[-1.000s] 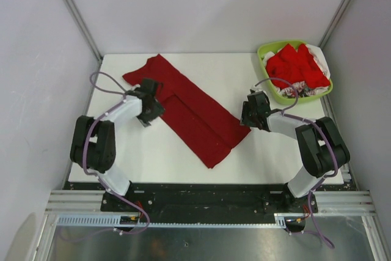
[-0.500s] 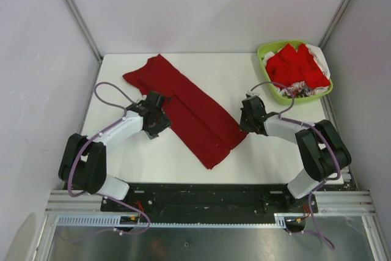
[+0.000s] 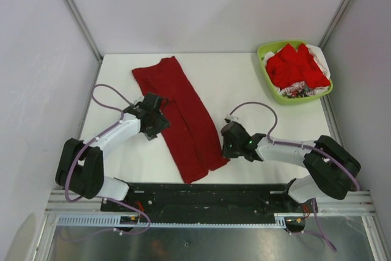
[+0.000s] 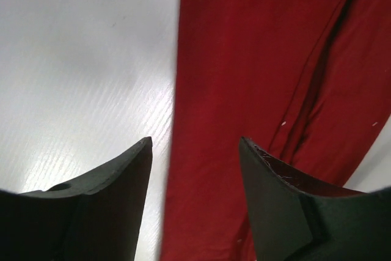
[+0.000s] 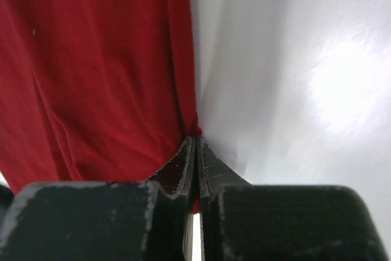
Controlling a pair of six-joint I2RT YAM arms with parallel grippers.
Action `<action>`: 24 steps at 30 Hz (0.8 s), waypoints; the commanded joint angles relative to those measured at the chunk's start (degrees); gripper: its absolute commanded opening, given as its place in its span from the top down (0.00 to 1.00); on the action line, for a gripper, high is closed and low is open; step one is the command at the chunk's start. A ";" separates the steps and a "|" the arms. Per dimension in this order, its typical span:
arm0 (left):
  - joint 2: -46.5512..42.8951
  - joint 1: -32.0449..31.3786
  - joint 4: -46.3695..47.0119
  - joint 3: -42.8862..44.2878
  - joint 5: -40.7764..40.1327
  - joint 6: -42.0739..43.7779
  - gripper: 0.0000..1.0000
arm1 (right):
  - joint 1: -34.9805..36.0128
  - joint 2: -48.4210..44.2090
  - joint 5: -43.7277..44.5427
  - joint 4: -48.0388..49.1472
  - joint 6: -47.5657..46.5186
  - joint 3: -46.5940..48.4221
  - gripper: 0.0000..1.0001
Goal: Fold and stack the t-shirts
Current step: Rotate the tshirt 80 degrees
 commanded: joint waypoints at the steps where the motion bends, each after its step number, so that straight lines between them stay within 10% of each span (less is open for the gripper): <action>1: -1.48 1.84 0.16 1.65 -2.02 -0.20 0.37 | 8.01 -2.09 -0.82 0.08 7.52 -1.23 0.96; 15: -7.38 -4.46 -3.29 -3.43 -2.89 -1.04 0.41 | 7.72 -8.90 1.64 -5.93 6.19 -1.37 0.54; 24: -17.79 -16.34 -13.65 -8.82 -5.18 -7.84 0.44 | 8.05 -11.38 -0.73 -8.20 5.19 -2.54 0.50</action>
